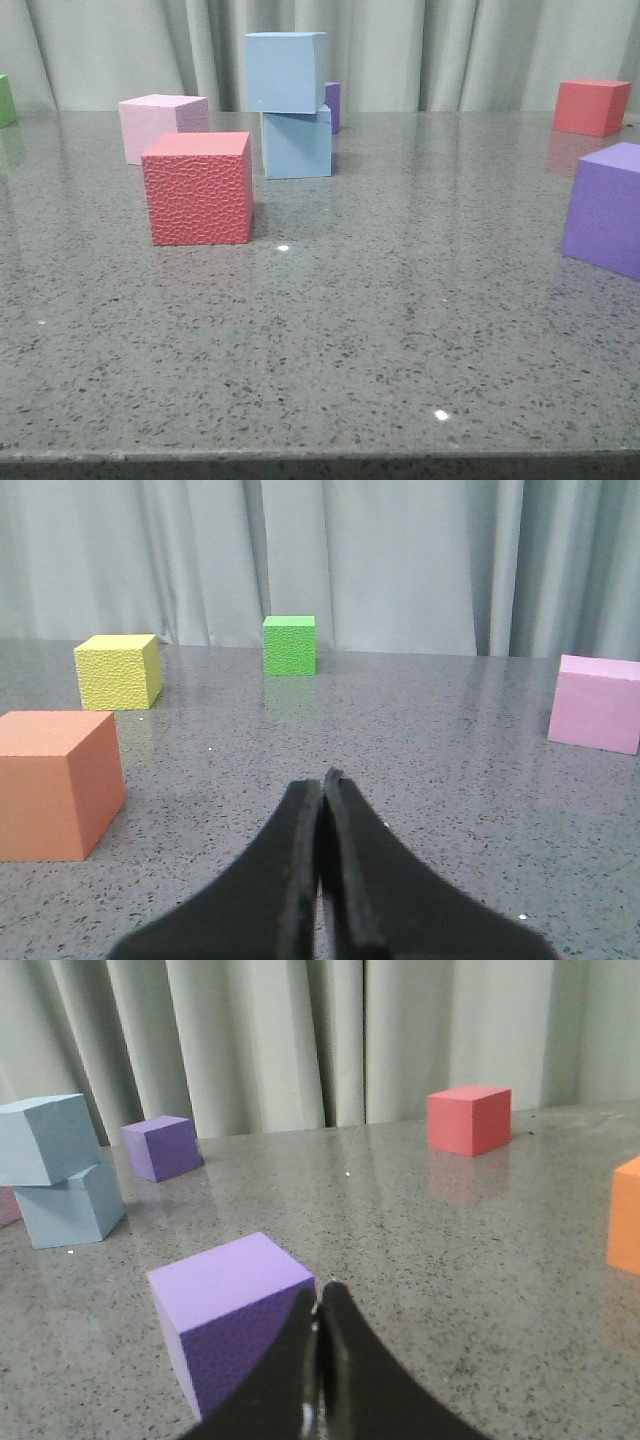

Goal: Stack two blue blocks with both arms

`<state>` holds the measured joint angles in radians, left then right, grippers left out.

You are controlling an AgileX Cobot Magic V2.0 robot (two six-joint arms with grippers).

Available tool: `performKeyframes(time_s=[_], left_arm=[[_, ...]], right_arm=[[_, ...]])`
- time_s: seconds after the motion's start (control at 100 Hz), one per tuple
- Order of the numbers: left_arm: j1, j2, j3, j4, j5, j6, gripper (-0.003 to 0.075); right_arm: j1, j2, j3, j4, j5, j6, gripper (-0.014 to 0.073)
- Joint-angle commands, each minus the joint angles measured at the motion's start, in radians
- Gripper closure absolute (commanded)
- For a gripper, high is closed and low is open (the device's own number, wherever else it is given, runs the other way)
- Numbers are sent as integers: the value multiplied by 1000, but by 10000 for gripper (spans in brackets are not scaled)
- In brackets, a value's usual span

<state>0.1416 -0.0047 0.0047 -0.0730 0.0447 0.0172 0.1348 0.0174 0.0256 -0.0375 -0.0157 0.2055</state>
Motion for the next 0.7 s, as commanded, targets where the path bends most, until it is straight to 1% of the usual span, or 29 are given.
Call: performKeyframes(time_s=[0.0, 0.12, 0.26, 0.69], left_arm=[[1, -34, 2, -8, -73, -3, 738], [1, -34, 2, -8, -73, -3, 738], [1, -32, 2, -8, -73, -3, 738], [1, -32, 2, -8, -73, -3, 738]], right_arm=[[-17, 14, -16, 38, -36, -40, 662], [-29, -47, -16, 38, 33, -46, 662], [-33, -49, -16, 38, 54, -46, 662], [-33, -49, -16, 38, 54, -46, 662]])
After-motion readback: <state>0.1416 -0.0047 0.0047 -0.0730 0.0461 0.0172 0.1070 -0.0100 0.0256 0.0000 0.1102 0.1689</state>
